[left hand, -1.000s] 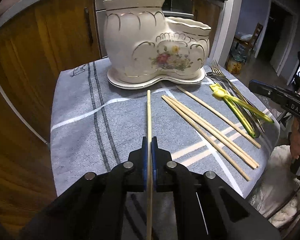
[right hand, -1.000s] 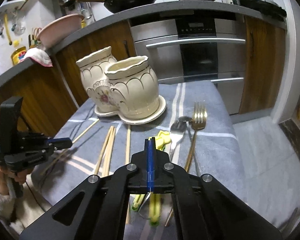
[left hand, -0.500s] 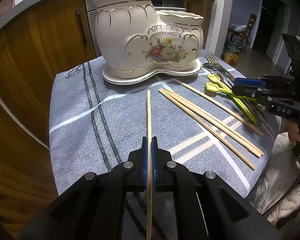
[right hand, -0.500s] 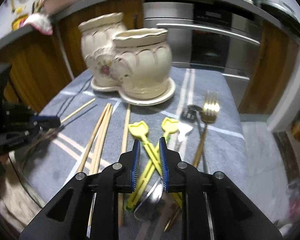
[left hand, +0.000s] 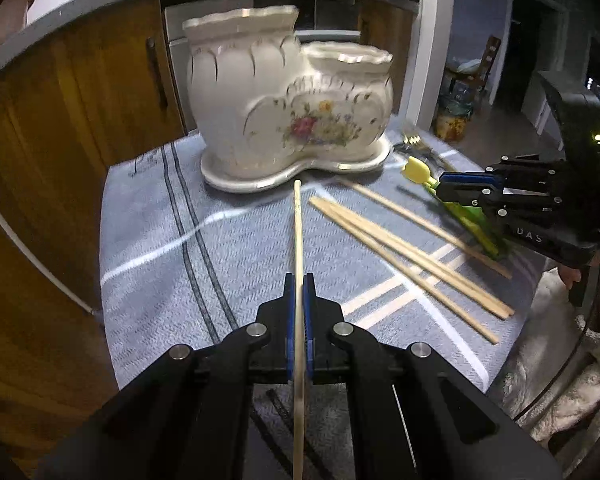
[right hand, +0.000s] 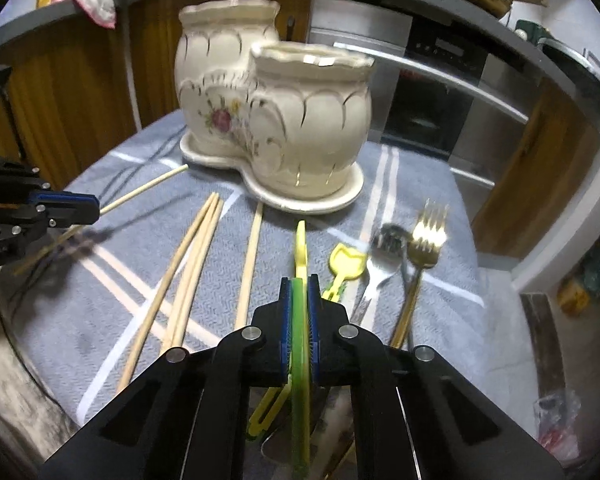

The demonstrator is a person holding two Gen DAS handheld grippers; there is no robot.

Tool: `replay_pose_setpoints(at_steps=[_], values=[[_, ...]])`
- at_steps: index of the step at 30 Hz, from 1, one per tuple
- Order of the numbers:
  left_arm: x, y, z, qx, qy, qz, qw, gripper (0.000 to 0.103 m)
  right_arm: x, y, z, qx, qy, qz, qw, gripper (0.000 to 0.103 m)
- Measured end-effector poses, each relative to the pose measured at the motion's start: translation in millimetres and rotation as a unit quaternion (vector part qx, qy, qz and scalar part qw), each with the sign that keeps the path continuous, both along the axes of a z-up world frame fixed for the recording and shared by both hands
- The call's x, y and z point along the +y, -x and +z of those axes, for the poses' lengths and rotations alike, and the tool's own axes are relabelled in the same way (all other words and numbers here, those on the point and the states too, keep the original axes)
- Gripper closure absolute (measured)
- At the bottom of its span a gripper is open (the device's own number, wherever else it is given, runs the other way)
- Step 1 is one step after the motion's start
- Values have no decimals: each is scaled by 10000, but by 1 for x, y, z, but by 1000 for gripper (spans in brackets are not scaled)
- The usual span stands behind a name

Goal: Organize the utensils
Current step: 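Lift the chopstick with the left tool while the right tool lifts the yellow spoon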

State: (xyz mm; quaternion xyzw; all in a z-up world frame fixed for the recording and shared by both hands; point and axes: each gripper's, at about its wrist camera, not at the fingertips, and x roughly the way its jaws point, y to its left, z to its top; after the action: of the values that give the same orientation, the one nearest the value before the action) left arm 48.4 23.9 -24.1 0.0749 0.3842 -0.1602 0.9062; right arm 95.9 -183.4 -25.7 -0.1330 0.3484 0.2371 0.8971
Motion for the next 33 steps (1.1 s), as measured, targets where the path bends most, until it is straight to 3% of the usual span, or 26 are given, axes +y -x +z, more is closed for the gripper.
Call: replay_pose_setpoints(at_steps=[5,12,19,24,28,33], values=[[6,18,23,-657,232,-349,9970,100,-12,16,34,-574,-633,65,9963,95],[11,24,69,-1556,608,-447,9849,99,-15,11,87,-1372,-1612,33,9773,94],[17,-21,131,-2275,1197,-140,9663,99,-17,-45,118,-1306,-2917,-151,9474,94],[19,-66,159,-2507,1677,155,9533,99,-19,-75,117,-1259,-3256,-412,9362,94],[15,-99,164,-2585,1940,259,9460,99,-17,-91,112,-1366,-3291,-610,9324,94],[7,-138,149,-2582,1789,530,9479,99,-11,-100,100,-1470,-3233,-704,9321,94]])
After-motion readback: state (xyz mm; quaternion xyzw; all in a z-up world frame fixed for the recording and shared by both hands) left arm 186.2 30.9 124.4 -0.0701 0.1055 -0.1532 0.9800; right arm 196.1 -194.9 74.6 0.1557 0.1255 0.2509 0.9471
